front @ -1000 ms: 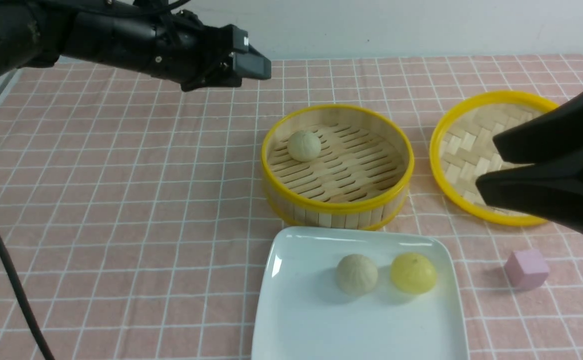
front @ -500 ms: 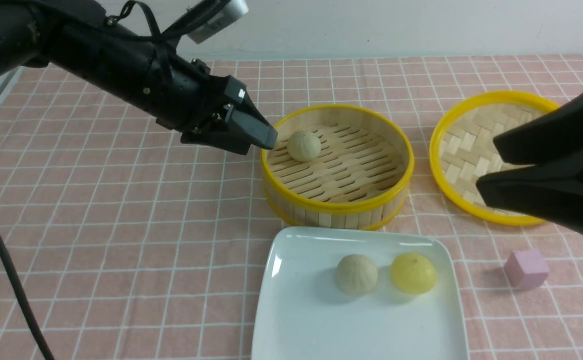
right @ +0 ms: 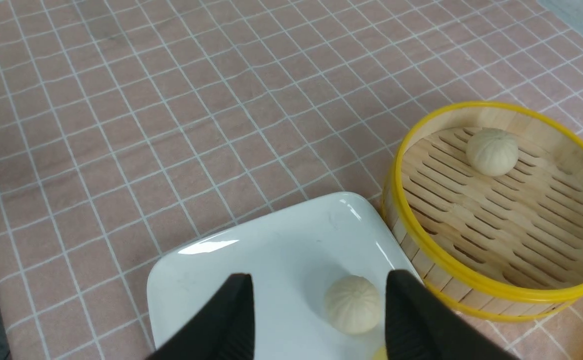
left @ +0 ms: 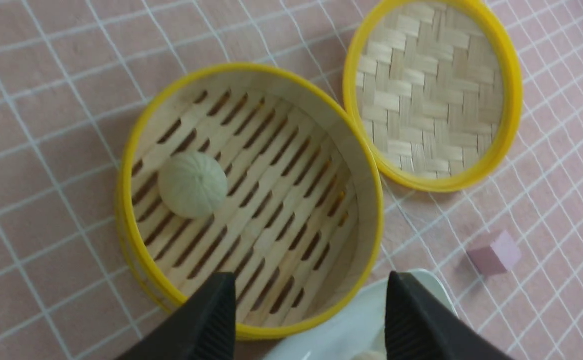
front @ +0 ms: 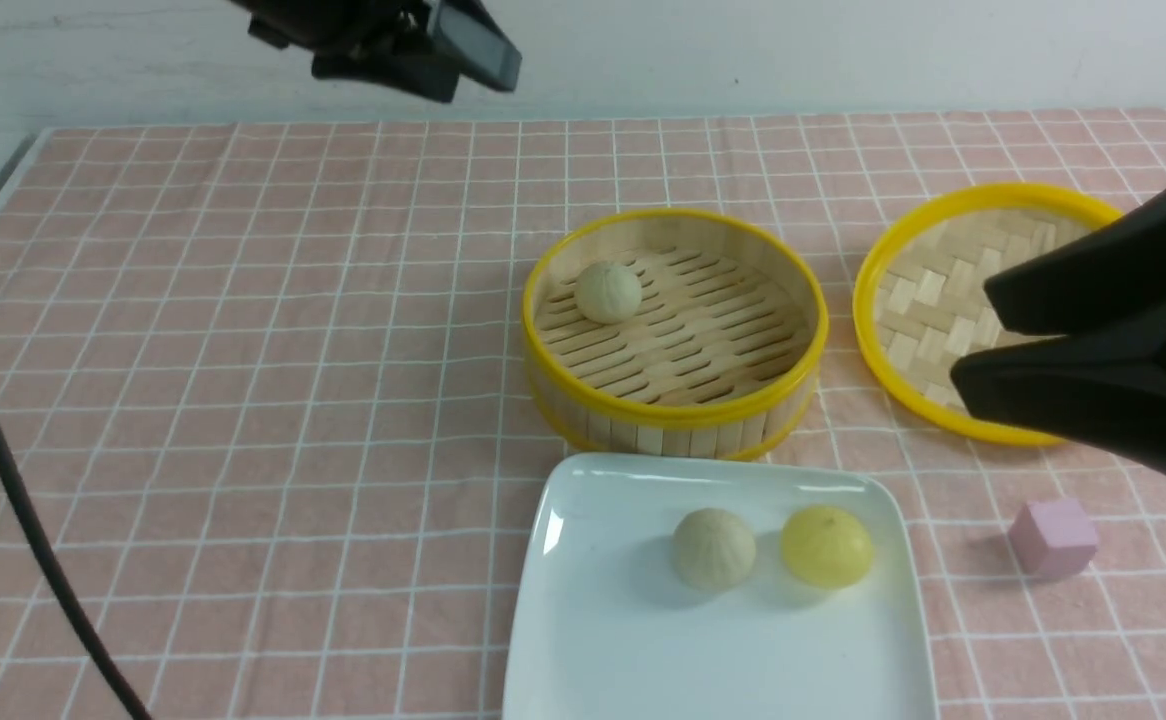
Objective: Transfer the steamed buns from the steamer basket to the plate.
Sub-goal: Use the left arm to grab the steamed stuffed bun that is closest to it
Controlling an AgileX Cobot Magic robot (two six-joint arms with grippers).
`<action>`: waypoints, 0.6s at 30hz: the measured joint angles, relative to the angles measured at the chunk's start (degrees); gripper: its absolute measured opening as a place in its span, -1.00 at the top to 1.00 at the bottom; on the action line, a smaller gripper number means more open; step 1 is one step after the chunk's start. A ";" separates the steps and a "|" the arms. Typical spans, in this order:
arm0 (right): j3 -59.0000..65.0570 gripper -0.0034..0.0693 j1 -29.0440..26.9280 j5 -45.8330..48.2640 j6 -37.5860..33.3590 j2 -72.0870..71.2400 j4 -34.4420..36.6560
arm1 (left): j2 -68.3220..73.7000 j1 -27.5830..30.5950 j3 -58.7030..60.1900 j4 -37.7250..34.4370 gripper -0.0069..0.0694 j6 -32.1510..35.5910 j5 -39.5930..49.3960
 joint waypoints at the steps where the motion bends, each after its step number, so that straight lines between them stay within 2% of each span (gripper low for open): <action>1: 0.00 -0.11 0.00 0.00 0.00 0.00 0.00 | 0.22 0.00 -0.47 0.00 -0.28 -0.15 0.10; 3: 0.00 -0.11 0.00 0.07 0.06 0.00 0.00 | 3.16 0.00 -5.78 0.28 -0.28 -1.48 1.07; 8: 0.00 -0.11 0.00 0.25 0.18 0.00 0.00 | 8.40 -0.11 -9.73 0.28 -0.28 -1.32 1.41; 13: 0.00 -0.11 0.00 0.31 0.18 0.00 0.00 | 15.50 -0.42 -10.01 0.15 -0.28 4.42 1.73; 18: 0.00 -0.11 0.00 0.47 0.18 0.00 0.00 | 21.30 -3.65 -10.01 0.68 -0.28 10.25 1.45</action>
